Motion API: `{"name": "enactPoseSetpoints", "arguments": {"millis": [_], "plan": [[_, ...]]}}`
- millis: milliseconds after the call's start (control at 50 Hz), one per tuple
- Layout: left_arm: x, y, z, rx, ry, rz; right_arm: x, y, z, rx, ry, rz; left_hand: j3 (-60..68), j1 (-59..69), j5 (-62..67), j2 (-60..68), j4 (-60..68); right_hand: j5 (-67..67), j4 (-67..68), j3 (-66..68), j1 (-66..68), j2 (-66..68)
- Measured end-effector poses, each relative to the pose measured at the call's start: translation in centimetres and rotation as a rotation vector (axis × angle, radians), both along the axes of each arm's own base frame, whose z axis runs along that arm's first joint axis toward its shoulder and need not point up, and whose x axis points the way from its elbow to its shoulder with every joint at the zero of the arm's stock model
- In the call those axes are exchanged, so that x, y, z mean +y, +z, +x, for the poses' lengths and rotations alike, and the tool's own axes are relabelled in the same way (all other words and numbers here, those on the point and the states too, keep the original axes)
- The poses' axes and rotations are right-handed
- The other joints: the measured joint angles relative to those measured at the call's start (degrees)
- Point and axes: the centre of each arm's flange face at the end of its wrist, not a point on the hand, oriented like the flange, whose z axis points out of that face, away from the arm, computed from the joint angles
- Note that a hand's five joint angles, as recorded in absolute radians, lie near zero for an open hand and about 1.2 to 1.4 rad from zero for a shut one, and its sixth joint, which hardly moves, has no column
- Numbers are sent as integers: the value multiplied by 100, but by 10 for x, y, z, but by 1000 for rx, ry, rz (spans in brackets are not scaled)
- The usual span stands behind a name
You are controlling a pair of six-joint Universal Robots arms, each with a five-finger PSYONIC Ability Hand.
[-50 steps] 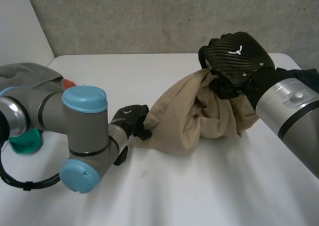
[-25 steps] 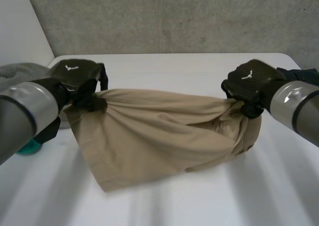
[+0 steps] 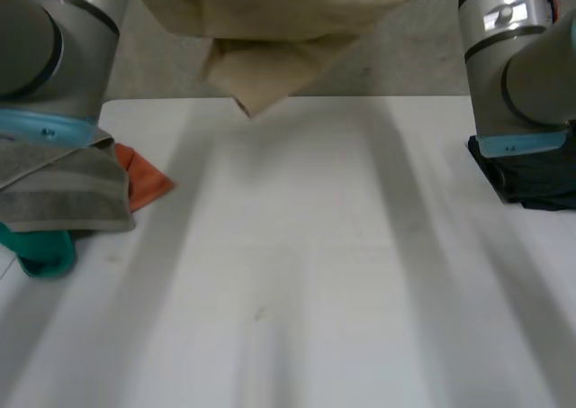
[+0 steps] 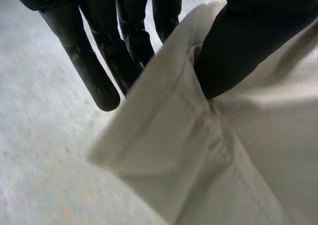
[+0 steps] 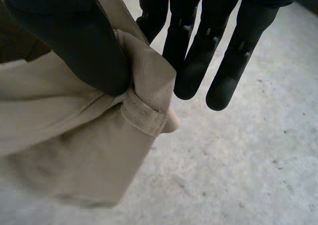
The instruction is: Fold the laundry.
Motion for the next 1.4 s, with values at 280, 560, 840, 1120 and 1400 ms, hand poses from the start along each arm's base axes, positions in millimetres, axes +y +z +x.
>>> {"name": "enactPoseSetpoints", "arguments": {"millis": [280,560,840,1120,1400], "plan": [[26,-181,-6,-271,-26,540,19,-168,-12,322,17,575,0,0,0,5,1,-5,-11,-12,0,-11],[86,-222,3,-399,-79,668,53,-183,-58,388,-50,862,0,0,0,5,2,-4429,-4579,-4563,-3757,-4378],[104,-207,11,-402,-109,649,85,-145,-51,367,30,1003,0,0,0,5,2,-4468,-4716,-4676,-3879,-4377],[103,-203,14,-393,-89,651,54,-220,-18,494,-21,809,0,0,0,5,2,-735,-993,-1030,-431,-865],[110,-65,24,-320,-28,316,80,-28,-38,348,-70,419,1,0,0,5,20,168,-5,-81,247,-47]]}}
